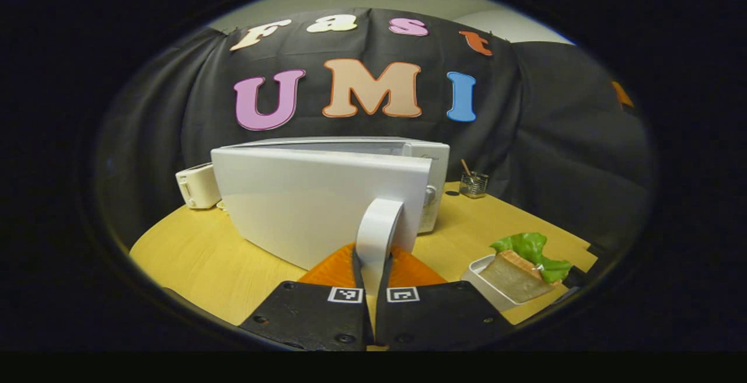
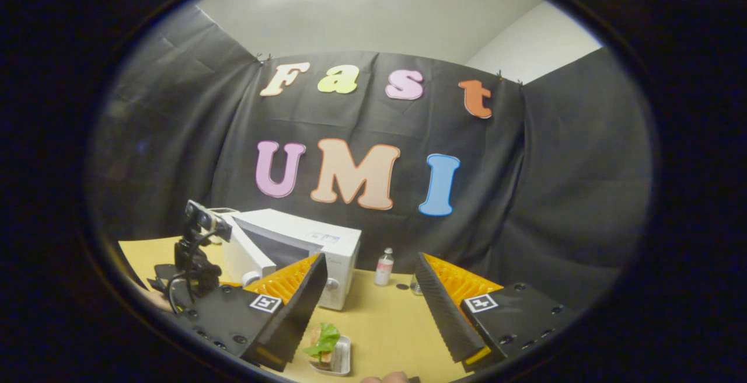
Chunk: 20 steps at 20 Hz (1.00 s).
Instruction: Open the microwave oven with the left hand, put the food in, and close the microwave oven.
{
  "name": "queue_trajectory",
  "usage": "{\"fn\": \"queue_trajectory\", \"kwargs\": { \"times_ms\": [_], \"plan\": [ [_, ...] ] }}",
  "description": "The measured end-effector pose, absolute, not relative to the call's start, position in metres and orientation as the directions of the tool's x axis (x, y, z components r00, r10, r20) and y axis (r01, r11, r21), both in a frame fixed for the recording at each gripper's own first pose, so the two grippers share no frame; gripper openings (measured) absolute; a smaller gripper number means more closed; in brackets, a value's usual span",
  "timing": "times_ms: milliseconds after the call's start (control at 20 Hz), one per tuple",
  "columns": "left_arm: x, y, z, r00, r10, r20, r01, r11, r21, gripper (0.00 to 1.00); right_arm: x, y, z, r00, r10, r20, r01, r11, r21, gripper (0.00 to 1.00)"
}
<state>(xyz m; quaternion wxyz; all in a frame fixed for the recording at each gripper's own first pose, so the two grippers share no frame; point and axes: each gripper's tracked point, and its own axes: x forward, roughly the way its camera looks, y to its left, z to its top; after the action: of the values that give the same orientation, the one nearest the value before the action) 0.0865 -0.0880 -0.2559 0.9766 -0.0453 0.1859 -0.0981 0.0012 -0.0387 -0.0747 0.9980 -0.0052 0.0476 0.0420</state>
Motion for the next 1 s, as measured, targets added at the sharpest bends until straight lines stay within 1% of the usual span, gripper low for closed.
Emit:
{"fn": "queue_trajectory", "kwargs": {
  "times_ms": [150,450,550,600,800,1000],
  "plan": [
    [0.068,-0.067,-0.256,0.908,-0.194,-0.371,0.161,0.98,-0.118,0.02,0.004,-0.021,-0.101,0.986,0.097,-0.133,-0.092,0.995,0.038,0.97],
    [0.045,-0.038,-0.258,0.901,-0.176,-0.396,0.149,0.984,-0.098,0.01,-0.001,-0.002,-0.169,0.96,0.102,-0.26,-0.094,0.995,0.043,0.97],
    [0.037,-0.026,-0.259,0.898,-0.165,-0.408,0.137,0.986,-0.098,0.02,-0.003,0.0,-0.19,0.95,0.094,-0.297,-0.087,0.995,0.038,0.97],
    [0.034,-0.021,-0.258,0.897,-0.157,-0.412,0.129,0.987,-0.094,0.0,-0.004,0.002,-0.204,0.94,0.101,-0.325,-0.096,0.995,0.029,0.98],
    [0.022,0.001,-0.26,0.897,-0.129,-0.422,0.103,0.991,-0.085,0.0,-0.019,0.013,-0.264,0.885,0.144,-0.442,-0.173,0.985,-0.024,0.99],
    [0.011,0.026,-0.261,0.904,-0.074,-0.42,0.047,0.996,-0.075,0.0,-0.034,0.013,-0.32,0.813,0.136,-0.566,-0.194,0.98,-0.042,0.98]
  ]
}}
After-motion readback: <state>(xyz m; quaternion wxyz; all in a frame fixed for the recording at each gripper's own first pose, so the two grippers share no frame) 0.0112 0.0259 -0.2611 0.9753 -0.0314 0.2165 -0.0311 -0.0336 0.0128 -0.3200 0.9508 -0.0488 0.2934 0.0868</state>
